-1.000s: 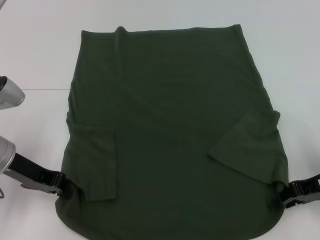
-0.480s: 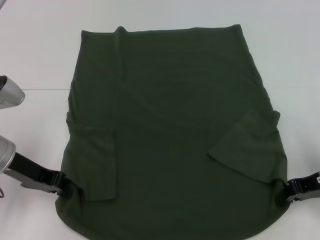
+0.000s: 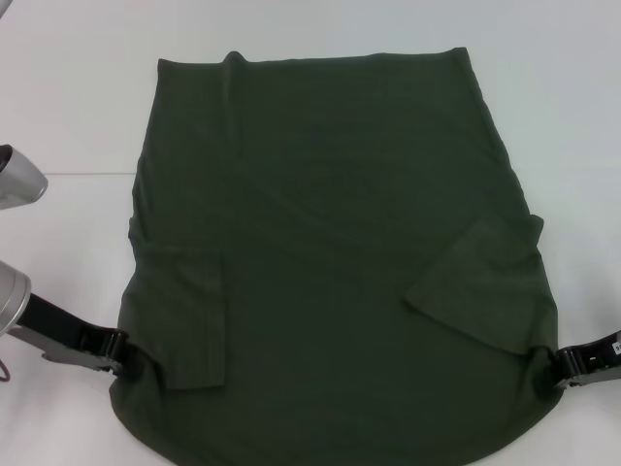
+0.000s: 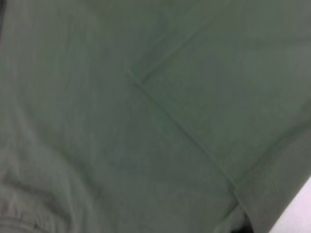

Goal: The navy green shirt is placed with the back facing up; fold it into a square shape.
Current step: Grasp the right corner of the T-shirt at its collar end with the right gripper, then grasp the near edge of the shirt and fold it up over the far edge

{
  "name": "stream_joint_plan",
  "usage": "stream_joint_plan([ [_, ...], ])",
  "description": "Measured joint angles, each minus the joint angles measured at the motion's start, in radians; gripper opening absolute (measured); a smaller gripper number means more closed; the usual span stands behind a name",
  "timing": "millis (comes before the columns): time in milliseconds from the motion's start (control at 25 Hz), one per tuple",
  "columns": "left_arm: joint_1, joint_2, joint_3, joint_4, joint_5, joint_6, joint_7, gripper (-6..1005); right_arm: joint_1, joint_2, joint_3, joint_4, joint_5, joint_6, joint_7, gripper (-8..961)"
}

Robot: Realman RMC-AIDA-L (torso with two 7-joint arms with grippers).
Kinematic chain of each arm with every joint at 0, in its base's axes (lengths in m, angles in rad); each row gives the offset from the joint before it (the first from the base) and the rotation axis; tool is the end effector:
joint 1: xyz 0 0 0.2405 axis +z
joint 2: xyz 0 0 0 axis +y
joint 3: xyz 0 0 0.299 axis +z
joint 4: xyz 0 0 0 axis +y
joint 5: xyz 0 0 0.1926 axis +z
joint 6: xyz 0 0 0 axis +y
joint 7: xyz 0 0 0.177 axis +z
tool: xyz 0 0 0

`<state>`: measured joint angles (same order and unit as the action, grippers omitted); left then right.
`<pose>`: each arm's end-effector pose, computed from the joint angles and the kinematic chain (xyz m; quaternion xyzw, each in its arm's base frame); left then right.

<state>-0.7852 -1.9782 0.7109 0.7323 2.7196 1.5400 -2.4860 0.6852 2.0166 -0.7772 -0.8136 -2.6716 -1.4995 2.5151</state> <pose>-0.3047 0.3937 -0.0139 -0.7990 -0.5817 0.0812 0.1293 0.3240 0.3756 -0.0227 -0.7858 0.5960 -0.0724 0.1488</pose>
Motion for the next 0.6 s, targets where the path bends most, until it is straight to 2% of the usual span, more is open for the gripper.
stream_joint_plan([
  [280, 0.013, 0.004, -0.012, -0.003, -0.064, 0.009, 0.055, 44, -0.026, -0.017, 0.019, -0.004, 0.086, -0.048, -0.099, 82],
  [480, 0.032, 0.014, -0.072, -0.003, -0.096, 0.058, 0.093, 44, -0.053, -0.024, 0.065, -0.006, 0.128, -0.130, -0.203, 77],
  [600, 0.043, 0.028, -0.123, -0.001, -0.097, 0.097, 0.113, 44, -0.070, -0.026, 0.092, -0.006, 0.133, -0.181, -0.262, 75],
])
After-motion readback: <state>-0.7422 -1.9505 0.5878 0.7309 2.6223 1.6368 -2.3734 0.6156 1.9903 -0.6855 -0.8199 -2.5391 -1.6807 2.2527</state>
